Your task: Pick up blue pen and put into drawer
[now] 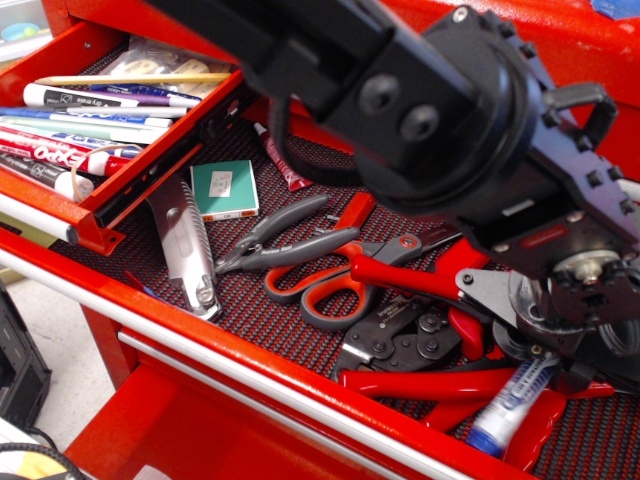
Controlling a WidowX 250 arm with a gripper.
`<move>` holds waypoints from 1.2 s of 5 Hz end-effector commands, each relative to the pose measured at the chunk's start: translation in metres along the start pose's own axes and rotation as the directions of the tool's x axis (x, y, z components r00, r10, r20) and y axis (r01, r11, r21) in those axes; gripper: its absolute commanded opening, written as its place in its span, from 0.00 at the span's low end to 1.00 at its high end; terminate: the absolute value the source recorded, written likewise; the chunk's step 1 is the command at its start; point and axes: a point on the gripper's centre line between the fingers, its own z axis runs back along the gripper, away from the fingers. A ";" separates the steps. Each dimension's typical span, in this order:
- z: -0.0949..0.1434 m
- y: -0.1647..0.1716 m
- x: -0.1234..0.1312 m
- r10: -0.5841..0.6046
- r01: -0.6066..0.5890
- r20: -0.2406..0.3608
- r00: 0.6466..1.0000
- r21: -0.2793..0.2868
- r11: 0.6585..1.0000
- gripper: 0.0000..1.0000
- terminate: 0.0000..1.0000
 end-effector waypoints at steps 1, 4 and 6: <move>0.019 0.000 0.007 -0.015 0.014 -0.025 1.000 -0.021 1.000 0.00 0.00; 0.125 0.104 0.022 -0.291 0.335 -0.294 0.910 0.114 0.935 0.00 0.00; 0.143 0.200 0.031 -0.444 0.498 -0.262 0.857 0.194 0.845 0.00 0.00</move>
